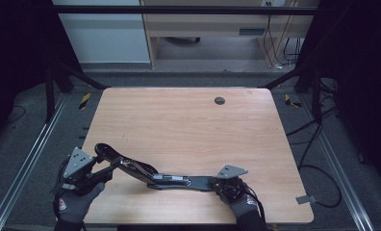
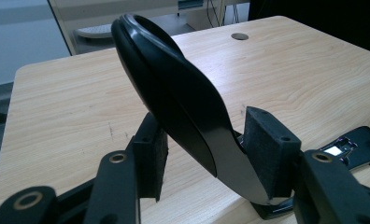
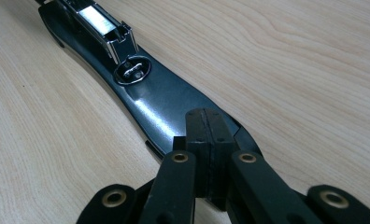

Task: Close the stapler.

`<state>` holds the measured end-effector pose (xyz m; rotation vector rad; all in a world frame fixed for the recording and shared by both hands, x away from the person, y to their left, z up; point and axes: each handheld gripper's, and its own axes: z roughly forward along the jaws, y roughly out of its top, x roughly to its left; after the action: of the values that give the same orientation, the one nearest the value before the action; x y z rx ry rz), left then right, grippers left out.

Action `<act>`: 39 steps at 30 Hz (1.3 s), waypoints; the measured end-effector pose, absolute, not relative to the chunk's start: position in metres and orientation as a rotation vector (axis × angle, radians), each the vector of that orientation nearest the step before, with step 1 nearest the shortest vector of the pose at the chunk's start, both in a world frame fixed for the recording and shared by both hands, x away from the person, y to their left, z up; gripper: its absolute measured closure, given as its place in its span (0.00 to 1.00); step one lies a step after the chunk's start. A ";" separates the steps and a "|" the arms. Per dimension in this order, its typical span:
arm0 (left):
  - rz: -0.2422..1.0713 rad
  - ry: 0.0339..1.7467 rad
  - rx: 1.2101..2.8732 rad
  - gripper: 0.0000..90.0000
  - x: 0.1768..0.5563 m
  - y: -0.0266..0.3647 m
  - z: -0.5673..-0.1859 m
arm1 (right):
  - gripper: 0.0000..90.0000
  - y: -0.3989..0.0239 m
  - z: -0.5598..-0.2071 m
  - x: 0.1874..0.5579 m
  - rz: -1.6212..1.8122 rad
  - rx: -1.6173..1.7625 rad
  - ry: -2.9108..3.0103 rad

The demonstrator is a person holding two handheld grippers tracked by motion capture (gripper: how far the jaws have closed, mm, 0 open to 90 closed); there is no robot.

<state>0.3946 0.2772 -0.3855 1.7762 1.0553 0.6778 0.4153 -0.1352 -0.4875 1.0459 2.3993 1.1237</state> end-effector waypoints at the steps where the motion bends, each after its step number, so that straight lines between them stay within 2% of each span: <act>1: 0.677 1.055 1.777 0.56 0.395 0.277 -0.385 | 1.00 -0.135 -0.488 0.415 1.123 1.047 2.402; 39: 0.655 0.998 1.798 0.63 0.394 0.249 -0.368 | 1.00 -0.138 -0.491 0.417 1.137 1.073 2.412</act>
<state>0.3943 0.2494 -0.3678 1.7977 0.9982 0.6552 0.4173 -0.1377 -0.4914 1.0727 2.4121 1.1367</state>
